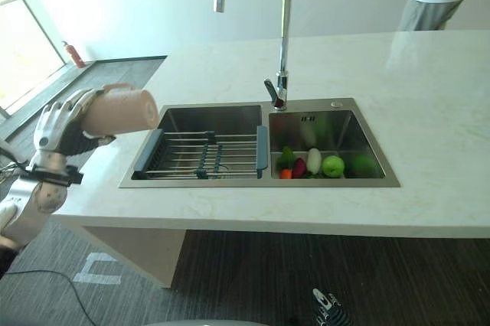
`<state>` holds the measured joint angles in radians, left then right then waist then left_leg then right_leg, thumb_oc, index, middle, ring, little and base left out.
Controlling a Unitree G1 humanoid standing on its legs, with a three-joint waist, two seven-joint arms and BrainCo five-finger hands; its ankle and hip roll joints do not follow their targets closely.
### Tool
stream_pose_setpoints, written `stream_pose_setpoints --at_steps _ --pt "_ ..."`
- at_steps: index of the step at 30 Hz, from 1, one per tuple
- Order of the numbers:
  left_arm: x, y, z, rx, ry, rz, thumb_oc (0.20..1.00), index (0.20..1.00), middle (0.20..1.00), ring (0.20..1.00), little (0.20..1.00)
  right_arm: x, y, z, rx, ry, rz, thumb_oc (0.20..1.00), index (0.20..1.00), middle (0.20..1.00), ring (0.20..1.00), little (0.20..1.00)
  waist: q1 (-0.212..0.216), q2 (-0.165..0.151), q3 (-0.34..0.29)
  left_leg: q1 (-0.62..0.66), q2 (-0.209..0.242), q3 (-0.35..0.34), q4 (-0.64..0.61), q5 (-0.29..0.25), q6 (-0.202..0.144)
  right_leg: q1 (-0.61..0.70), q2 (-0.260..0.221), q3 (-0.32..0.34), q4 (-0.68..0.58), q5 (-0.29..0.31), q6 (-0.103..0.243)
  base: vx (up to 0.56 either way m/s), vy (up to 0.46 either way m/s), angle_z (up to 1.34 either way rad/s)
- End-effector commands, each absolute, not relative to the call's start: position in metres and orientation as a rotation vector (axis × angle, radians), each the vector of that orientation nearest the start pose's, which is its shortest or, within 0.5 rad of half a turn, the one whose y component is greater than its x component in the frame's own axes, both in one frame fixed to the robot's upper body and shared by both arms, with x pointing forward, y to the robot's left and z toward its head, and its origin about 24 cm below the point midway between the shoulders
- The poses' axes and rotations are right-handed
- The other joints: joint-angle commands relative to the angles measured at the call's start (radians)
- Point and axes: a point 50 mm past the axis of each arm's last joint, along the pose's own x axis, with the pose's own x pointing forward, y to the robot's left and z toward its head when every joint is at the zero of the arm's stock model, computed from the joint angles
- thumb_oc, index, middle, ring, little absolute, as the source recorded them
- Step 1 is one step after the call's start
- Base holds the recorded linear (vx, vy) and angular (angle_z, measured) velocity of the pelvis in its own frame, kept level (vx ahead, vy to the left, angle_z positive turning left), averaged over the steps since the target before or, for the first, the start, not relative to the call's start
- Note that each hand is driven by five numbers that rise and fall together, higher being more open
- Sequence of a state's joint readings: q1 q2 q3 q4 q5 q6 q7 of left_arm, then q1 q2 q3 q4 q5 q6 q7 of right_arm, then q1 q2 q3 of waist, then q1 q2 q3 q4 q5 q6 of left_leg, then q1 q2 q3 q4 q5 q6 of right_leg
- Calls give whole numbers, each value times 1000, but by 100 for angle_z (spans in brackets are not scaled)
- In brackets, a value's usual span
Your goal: Place the dishes in the dishwasher.
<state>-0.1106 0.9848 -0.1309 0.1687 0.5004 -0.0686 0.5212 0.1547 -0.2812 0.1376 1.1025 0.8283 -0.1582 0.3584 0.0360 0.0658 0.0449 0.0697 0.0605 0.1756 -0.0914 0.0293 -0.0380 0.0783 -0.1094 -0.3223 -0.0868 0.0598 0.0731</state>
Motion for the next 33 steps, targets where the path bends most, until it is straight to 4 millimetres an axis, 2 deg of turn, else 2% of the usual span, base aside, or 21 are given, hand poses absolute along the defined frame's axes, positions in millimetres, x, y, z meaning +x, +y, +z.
stream_pose_setpoints --at_steps 1,7,8,11,14,16,17,18,19,20,22,24,25,27,28,30,31,33 --pt "264 327 191 1407 -503 634 200 200 200 200 200 94 -236 -149 572 844 -270 1000 1000 1000 1000 1000 28 -7 38 30 13 -27 13 -25 -42 64 -42 -39 32 -72 60 -43 -95 35" --pt "234 351 176 1404 -446 732 200 200 200 200 200 111 -234 -145 567 824 -260 1000 1000 1000 1000 1000 109 -20 46 5 26 -108 69 -21 -59 89 -20 -62 46 -103 24 -61 -132 40" --pt "225 357 171 1414 -436 752 200 200 200 200 200 115 -234 -145 562 818 -255 1000 1000 1000 1000 1000 137 -22 50 -16 32 -132 100 -20 -70 97 -10 -71 44 -108 12 -72 -174 31" --pt "217 361 166 1415 -423 759 200 200 200 200 200 118 -233 -144 558 818 -247 1000 1000 1000 1000 1000 155 -22 56 -36 45 -139 117 -10 -87 104 -2 -90 40 -111 3 -58 -123 21" --pt "211 360 157 1398 -401 751 200 200 200 200 200 115 -234 -145 564 816 -256 1000 1000 1000 1000 1000 173 -8 73 -54 66 -134 91 32 -121 126 21 -121 19 -114 -6 -77 -90 43" --pt "208 360 149 1379 -385 743 200 200 200 200 200 113 -235 -146 539 833 -231 1000 1000 1000 1000 1000 179 -2 83 -82 57 -112 87 49 -125 120 26 -134 8 -109 -6 -195 -87 63" --pt "210 356 150 1371 -397 722 200 200 200 200 200 112 -238 -146 535 840 -235 1000 1000 1000 1000 1000 171 -11 94 -116 41 -50 179 29 -115 108 12 -164 8 -100 -8 -258 -78 118" --pt "212 355 150 1374 -402 715 200 200 200 200 200 113 -240 -145 537 841 -238 1000 1000 1000 1000 1000 163 -20 100 -134 36 -17 248 8 -105 101 2 -179 10 -94 -12 -303 -113 142" --pt "214 353 150 1382 -416 717 200 200 200 200 200 118 -245 -143 541 832 -243 1000 1000 1000 1000 1000 143 -42 111 -141 26 21 381 -70 -84 90 -18 -191 10 -83 -11 -211 -49 122" --pt "214 353 150 1384 -422 721 200 200 200 200 200 120 -246 -142 546 825 -245 1000 1000 1000 1000 1000 135 -45 114 -130 28 36 415 -106 -70 82 -25 -207 20 -76 -6 -168 -21 77" --pt "213 355 148 1384 -429 731 200 200 200 200 200 121 -248 -141 553 818 -245 1000 1000 1000 1000 1000 117 -46 115 -101 35 62 441 -122 -64 67 -33 -224 36 -69 -5 -162 65 73" --pt "216 353 149 1366 -466 700 200 200 200 200 200 114 -254 -141 578 803 -287 1000 1000 1000 1000 1000 73 -45 102 -11 78 129 481 -94 -89 47 -39 -285 61 -65 -19 -239 119 66" --pt "221 348 149 1354 -482 676 200 200 200 200 200 109 -256 -142 583 802 -311 1000 1000 1000 1000 1000 51 -45 97 27 101 151 519 -67 -112 46 -38 -308 65 -68 -31 -189 141 116" --pt "224 345 148 1346 -491 659 200 200 200 200 200 106 -258 -142 585 801 -328 1000 1000 1000 1000 1000 41 -42 96 41 104 156 521 -61 -121 45 -36 -318 68 -69 -35 -148 186 143" --pt "233 334 147 1323 -505 616 200 200 200 200 200 100 -263 -142 587 794 -369 1000 1000 1000 1000 1000 13 -26 90 81 87 179 431 -81 -114 25 -47 -333 97 -63 -28 -171 286 69" --pt "239 327 148 1306 -530 570 200 200 200 200 200 94 -267 -142 593 791 -401 1000 1000 1000 1000 1000 -17 -17 82 127 94 238 342 -86 -105 -4 -68 -345 122 -48 -20 -258 356 123" --pt "244 320 150 1303 -546 536 200 200 200 200 200 95 -267 -142 589 797 -408 1000 1000 1000 1000 1000 -19 -17 77 143 53 205 265 -128 -80 -29 -87 -333 139 -27 2 -241 319 203" --pt "248 313 154 1298 -574 496 200 200 200 200 200 96 -264 -142 590 802 -408 1000 1000 1000 1000 1000 -20 -15 71 168 11 196 178 -176 -55 -61 -115 -335 166 4 34 -215 259 147"
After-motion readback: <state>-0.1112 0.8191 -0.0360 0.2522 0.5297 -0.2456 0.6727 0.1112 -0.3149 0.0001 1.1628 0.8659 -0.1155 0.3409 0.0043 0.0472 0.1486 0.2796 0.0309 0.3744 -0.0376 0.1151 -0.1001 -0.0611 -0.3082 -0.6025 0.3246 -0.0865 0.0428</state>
